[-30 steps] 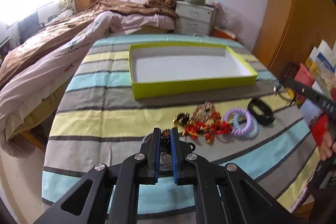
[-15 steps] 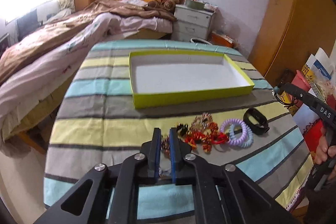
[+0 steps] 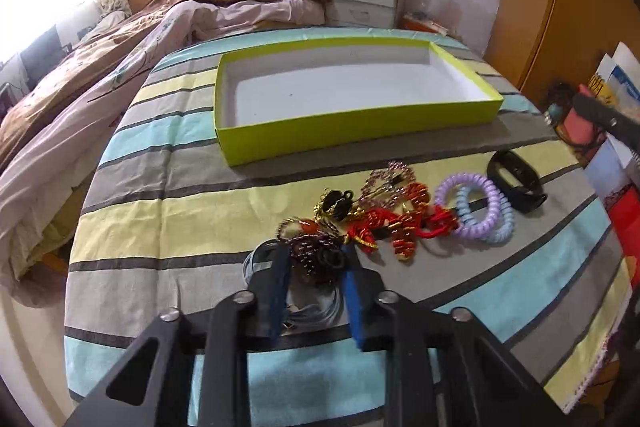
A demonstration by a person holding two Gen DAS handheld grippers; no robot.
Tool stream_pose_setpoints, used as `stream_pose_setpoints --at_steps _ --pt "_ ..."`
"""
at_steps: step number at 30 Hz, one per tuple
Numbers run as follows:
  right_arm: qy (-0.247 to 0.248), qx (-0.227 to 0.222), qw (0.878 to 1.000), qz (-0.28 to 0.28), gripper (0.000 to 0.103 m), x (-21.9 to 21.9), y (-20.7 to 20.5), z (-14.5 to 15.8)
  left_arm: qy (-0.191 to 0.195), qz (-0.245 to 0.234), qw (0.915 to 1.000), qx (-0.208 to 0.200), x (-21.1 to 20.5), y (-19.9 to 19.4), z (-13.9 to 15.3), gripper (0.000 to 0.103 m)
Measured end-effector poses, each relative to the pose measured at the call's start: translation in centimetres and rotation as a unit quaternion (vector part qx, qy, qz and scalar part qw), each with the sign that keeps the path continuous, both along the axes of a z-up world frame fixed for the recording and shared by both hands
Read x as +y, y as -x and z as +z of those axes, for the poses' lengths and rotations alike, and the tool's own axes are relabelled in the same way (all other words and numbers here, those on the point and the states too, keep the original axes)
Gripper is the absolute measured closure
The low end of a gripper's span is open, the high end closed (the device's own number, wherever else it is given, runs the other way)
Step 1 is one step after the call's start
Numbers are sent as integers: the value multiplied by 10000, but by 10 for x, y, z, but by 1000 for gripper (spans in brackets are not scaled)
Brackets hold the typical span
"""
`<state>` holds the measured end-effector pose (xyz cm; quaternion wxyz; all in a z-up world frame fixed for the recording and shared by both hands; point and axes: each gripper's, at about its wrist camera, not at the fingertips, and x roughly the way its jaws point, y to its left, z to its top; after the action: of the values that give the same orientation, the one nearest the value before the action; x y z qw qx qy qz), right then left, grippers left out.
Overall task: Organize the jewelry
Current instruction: 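Carry the bracelet with the left tool and earphones with the right tool into the tray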
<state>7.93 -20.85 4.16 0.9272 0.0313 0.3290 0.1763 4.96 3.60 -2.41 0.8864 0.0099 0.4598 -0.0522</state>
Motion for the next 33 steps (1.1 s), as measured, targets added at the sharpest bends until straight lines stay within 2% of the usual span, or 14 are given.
stream_pose_setpoints --at_steps 1,2,7,16,24,33 --pt "-5 -6 10000 -4 101 0 0 0 5 -16 10000 -22 0 1 2 81" --pt "-4 -15 10000 -4 101 -1 0 1 -7 -17 10000 -70 0 2 4 87" --pt "3 -34 10000 -6 101 -2 -2 3 -3 3 9998 -173 4 5 16 87" --pt "97 -146 9998 -3 101 -1 -12 16 257 -12 9980 -569 17 -2 56 87" --pt "69 -127 9997 175 101 6 -50 30 421 38 9958 -812 33 -46 86 87" --pt "3 242 9979 603 101 21 -114 17 567 57 9959 -703 39 -101 80 87"
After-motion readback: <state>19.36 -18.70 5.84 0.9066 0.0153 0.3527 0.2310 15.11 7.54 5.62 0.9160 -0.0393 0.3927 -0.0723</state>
